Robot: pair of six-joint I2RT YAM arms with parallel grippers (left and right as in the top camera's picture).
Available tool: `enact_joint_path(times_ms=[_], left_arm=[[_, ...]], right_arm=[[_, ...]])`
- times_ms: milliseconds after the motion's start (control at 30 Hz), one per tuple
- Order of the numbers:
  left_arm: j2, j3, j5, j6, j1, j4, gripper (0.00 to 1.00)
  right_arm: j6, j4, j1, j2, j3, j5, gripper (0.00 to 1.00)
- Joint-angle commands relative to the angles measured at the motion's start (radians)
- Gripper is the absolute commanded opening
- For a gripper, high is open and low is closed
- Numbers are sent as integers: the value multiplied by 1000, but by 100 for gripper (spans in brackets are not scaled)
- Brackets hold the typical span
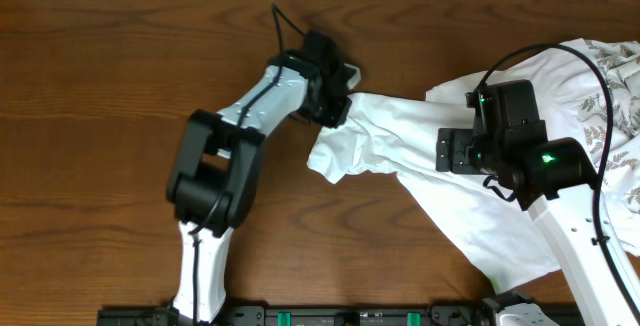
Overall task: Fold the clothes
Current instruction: 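Grasp the T-shirt edge with the left gripper and pull it left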
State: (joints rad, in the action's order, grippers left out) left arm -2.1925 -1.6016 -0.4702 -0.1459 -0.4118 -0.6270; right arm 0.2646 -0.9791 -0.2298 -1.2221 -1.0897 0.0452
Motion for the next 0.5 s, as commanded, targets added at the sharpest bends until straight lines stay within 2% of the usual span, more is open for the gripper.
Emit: enact_joint_path(times_ms=[0,167,467], left_arm=[[155,-6,67,68,38,-6,6],[293,-6,180,114,84,-58,6],[365,-6,196,126,175,-215,6]], right_arm=[[12,-23,8,6,-9,11,84],[12,-79,8,6,-9,11,83],[12,-147,8,6,-9,-21,85]])
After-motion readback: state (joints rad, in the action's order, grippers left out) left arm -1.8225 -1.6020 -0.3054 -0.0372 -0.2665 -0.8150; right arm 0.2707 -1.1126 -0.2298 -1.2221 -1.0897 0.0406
